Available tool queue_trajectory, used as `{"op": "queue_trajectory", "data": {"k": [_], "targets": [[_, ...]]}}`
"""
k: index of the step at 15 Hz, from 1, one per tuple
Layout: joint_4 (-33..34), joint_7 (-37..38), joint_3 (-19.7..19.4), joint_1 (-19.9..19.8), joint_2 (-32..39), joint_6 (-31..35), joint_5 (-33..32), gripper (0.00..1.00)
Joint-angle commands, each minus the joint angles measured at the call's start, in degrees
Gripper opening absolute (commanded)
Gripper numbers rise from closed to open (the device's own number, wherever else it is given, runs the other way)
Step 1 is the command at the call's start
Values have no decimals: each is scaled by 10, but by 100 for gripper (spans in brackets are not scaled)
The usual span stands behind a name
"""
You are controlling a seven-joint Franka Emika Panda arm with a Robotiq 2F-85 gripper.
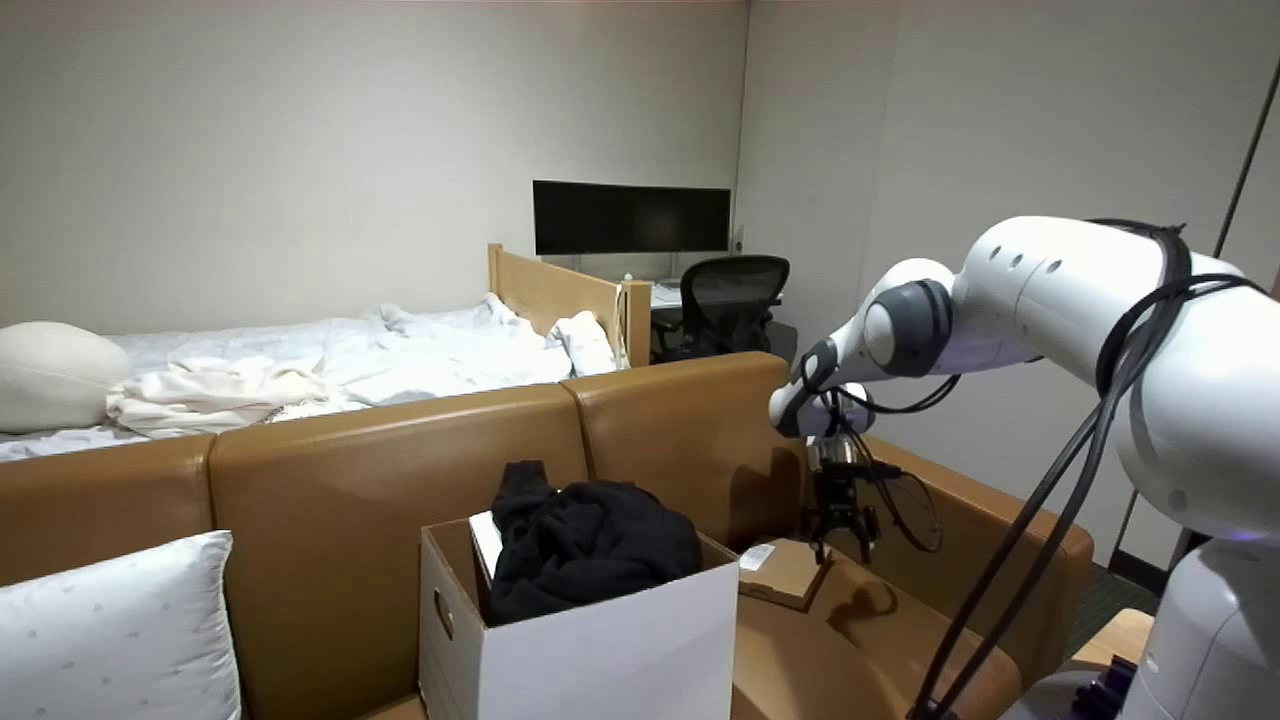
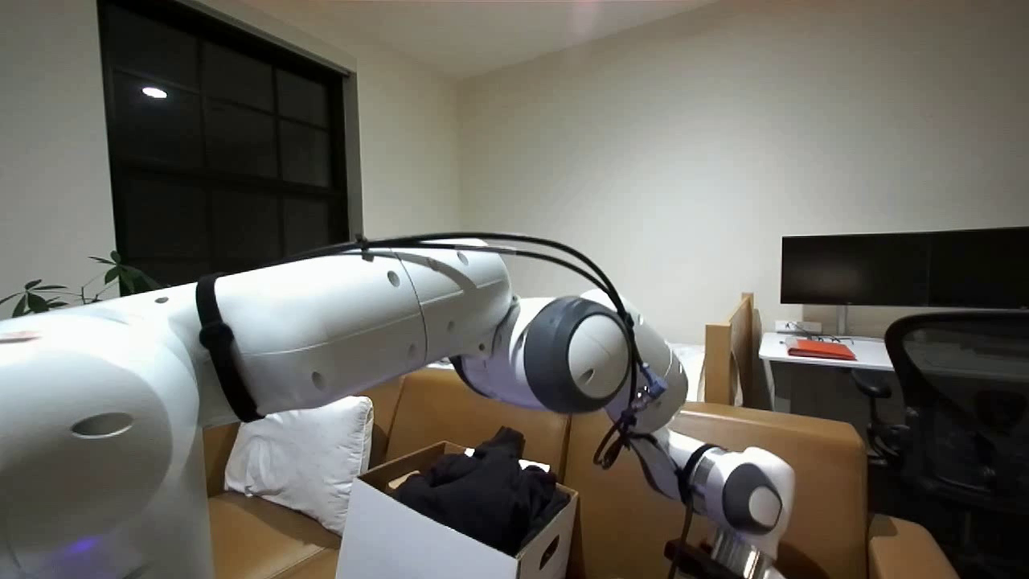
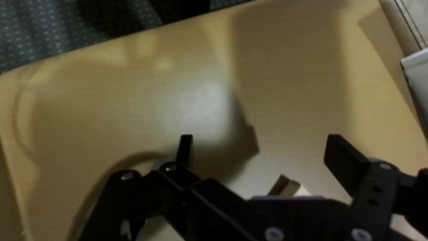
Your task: Put the brown object into the box
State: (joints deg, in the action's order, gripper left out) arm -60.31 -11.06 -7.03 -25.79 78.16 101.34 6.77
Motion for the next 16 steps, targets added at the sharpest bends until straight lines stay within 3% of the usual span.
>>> {"op": "queue_trajectory", "data": {"k": [1, 3, 6, 12, 16], "targets": [[111, 5, 3, 8, 100, -111, -14, 100], [59, 3, 18, 11, 75, -98, -10, 100], [77, 40, 31, 7, 86, -62, 17, 100], [47, 105, 19, 27, 83, 66, 7, 100], [21, 119, 11, 48, 83, 114, -7, 100]]}}
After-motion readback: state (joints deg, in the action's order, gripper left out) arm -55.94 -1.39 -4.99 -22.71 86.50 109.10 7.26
